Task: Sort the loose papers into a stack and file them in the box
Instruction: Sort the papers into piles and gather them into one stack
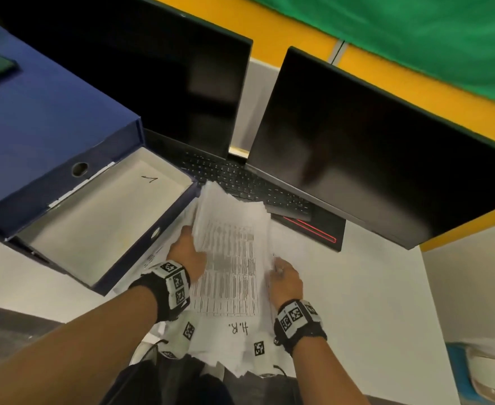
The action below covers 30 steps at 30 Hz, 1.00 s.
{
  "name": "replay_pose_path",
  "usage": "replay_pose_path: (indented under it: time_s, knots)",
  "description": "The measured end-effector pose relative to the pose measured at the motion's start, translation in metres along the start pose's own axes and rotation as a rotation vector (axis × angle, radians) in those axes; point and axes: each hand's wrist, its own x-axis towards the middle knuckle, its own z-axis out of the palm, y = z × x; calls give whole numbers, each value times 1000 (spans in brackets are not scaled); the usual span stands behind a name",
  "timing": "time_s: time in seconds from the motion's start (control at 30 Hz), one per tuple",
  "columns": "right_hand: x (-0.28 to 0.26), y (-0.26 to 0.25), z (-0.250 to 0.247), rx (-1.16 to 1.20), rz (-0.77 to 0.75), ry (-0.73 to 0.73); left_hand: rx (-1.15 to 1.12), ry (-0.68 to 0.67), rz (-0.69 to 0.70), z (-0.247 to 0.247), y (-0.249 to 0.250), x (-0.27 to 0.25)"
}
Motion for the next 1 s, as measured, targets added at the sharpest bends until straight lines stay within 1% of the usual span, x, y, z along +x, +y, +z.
replay_pose_path:
  time_s: [0.03,0.07,0.13,0.2,0.27,0.33,0.43,0.5,0.57,0.67,0.77,0.83,0.93,1.0]
  knots:
    - [1,4,-4,-8,47,70,-6,3,53,-5,7,-4]
    - [0,9,-6,-23,86,109,6,-5,101,-12,15,-9]
    - [-4,12,0,-41,124,111,104,16,206,-29,35,-17]
    - [-8,11,18,-89,82,78,271,89,266,-49,55,-27]
    - [-11,4,39,-179,16,82,411,157,313,-64,71,-37]
    - [-14,-4,55,-252,14,52,484,224,357,-73,81,-44]
    - [-8,-1,63,-397,7,8,441,283,357,-84,86,-45]
    - [1,9,53,-478,-55,-28,401,282,346,-89,86,-44]
    - [13,18,38,-502,-93,-47,368,273,334,-92,84,-43]
    - [23,18,22,-524,-44,-12,333,278,331,-94,79,-43]
    - [21,9,24,-596,-9,-37,306,270,320,-98,78,-44]
    - [20,5,29,-620,6,-12,287,268,320,-99,79,-44]
    - [17,-6,38,-576,67,33,268,272,322,-100,80,-45]
    - [12,-15,48,-530,119,14,263,272,314,-100,80,-44]
